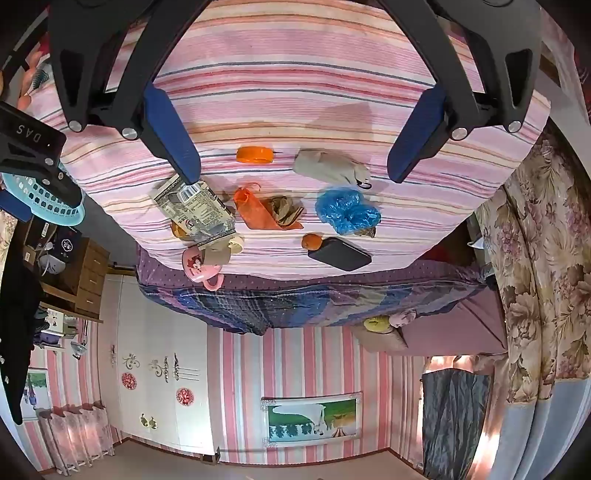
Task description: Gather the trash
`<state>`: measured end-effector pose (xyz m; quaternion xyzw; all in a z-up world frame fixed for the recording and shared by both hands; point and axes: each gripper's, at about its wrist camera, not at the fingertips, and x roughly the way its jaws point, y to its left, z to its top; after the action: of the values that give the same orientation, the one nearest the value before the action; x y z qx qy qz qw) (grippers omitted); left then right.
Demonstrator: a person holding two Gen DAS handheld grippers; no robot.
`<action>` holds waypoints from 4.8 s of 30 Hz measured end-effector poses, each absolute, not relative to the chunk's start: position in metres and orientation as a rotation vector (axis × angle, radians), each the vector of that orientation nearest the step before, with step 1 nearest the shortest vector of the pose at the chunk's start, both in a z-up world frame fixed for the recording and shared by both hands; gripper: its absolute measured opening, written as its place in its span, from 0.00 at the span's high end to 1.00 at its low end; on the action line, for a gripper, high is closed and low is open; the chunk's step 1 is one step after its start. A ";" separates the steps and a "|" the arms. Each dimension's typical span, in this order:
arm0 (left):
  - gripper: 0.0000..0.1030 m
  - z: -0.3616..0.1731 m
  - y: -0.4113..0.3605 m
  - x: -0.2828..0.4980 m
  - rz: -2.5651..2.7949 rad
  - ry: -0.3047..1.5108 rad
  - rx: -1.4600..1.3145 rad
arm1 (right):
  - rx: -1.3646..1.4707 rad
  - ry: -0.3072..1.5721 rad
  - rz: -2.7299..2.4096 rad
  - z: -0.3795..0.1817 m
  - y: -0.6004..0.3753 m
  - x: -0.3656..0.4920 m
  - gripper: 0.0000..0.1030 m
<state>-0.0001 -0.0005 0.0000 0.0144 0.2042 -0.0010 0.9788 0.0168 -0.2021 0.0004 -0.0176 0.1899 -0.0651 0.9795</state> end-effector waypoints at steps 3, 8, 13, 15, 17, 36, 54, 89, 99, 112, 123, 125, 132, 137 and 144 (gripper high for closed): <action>0.05 0.000 -0.001 0.000 0.001 0.409 0.037 | -0.034 0.379 -0.133 0.001 -0.202 0.016 0.04; 0.05 0.000 -0.001 -0.001 0.002 0.409 0.035 | -0.039 0.369 -0.139 0.002 -0.203 0.017 0.04; 0.05 -0.001 0.002 -0.002 0.007 0.407 0.036 | -0.040 0.364 -0.141 0.002 -0.204 0.015 0.04; 0.05 -0.001 0.000 0.001 0.012 0.403 0.037 | -0.040 0.363 -0.143 0.003 -0.203 0.014 0.04; 0.05 -0.001 0.000 0.001 0.015 0.400 0.038 | -0.039 0.362 -0.141 0.003 -0.204 0.013 0.04; 0.05 0.003 0.004 -0.003 0.022 0.382 0.032 | -0.046 0.358 -0.154 0.001 -0.202 0.011 0.04; 0.05 0.003 0.006 -0.003 0.023 0.379 0.029 | -0.055 0.361 -0.156 0.001 -0.199 0.011 0.04; 0.05 0.002 0.006 -0.002 0.024 0.382 0.028 | -0.056 0.361 -0.156 0.001 -0.201 0.011 0.04; 0.05 0.001 0.007 -0.002 0.031 0.382 0.032 | -0.052 0.360 -0.158 0.002 -0.202 0.010 0.04; 0.05 0.019 0.014 0.011 0.023 0.388 0.030 | 0.008 0.340 -0.151 0.027 -0.217 0.020 0.04; 0.05 0.021 0.044 0.053 0.041 0.414 0.022 | 0.007 0.329 -0.163 0.051 -0.221 0.074 0.04; 0.05 0.009 0.049 0.061 0.055 0.441 0.025 | 0.006 0.331 -0.164 0.044 -0.222 0.080 0.04; 0.05 -0.031 0.056 0.087 0.036 0.569 0.019 | -0.059 0.434 -0.172 0.005 -0.222 0.103 0.04; 0.05 -0.046 0.046 0.101 0.022 0.620 0.036 | -0.048 0.443 -0.210 -0.001 -0.231 0.102 0.04; 0.36 -0.054 0.045 0.115 -0.042 0.676 0.006 | -0.016 0.507 -0.189 -0.012 -0.238 0.110 0.04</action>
<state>0.1148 0.0453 -0.0538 0.0029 0.3316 -0.0207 0.9432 0.1097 -0.2380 -0.0124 -0.0081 0.2503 -0.0934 0.9636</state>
